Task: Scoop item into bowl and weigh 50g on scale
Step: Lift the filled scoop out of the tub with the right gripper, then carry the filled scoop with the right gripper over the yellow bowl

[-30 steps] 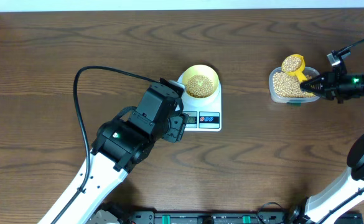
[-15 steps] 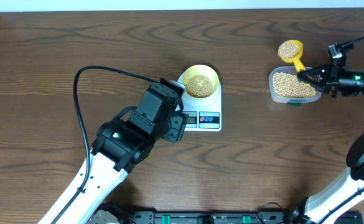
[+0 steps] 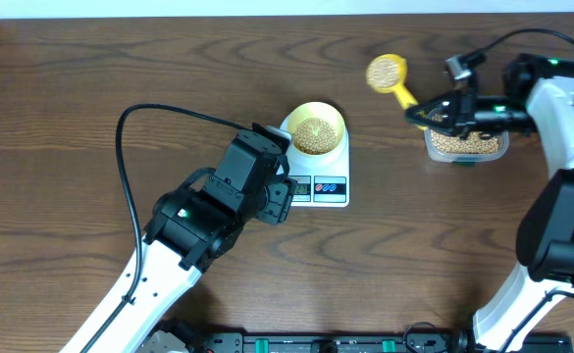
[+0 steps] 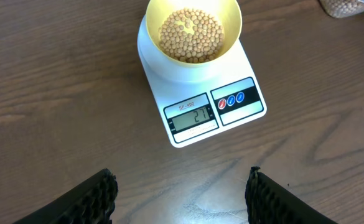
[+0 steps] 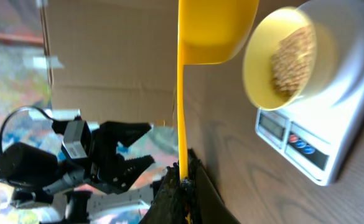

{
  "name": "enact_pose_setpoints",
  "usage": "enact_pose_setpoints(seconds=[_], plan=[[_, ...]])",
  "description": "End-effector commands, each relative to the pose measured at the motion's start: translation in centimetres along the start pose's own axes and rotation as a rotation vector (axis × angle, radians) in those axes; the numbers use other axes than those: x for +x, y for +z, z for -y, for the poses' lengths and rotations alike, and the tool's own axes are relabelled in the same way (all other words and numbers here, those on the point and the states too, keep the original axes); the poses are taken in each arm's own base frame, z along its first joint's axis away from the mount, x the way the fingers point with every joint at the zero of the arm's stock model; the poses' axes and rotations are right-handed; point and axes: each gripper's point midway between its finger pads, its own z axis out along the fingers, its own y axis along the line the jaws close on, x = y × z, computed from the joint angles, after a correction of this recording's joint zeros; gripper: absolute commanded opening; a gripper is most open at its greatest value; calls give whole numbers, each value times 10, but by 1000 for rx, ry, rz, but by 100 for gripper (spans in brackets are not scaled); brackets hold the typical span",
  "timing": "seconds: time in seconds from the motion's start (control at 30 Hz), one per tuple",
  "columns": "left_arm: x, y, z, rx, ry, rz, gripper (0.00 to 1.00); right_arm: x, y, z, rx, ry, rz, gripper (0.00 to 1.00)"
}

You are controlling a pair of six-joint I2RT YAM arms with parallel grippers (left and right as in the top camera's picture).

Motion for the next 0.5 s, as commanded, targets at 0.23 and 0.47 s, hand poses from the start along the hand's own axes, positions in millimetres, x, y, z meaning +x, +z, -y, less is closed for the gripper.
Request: enact_pose_setpoints(seconds=[0.23,0.47], plan=[[-10,-8,-2,-6,-11,33,69,13,49,-17,-75,-54,-104,1],[-10,-8,-2,-6,-11,33,69,18,67,-13,-36,-55,-155,1]])
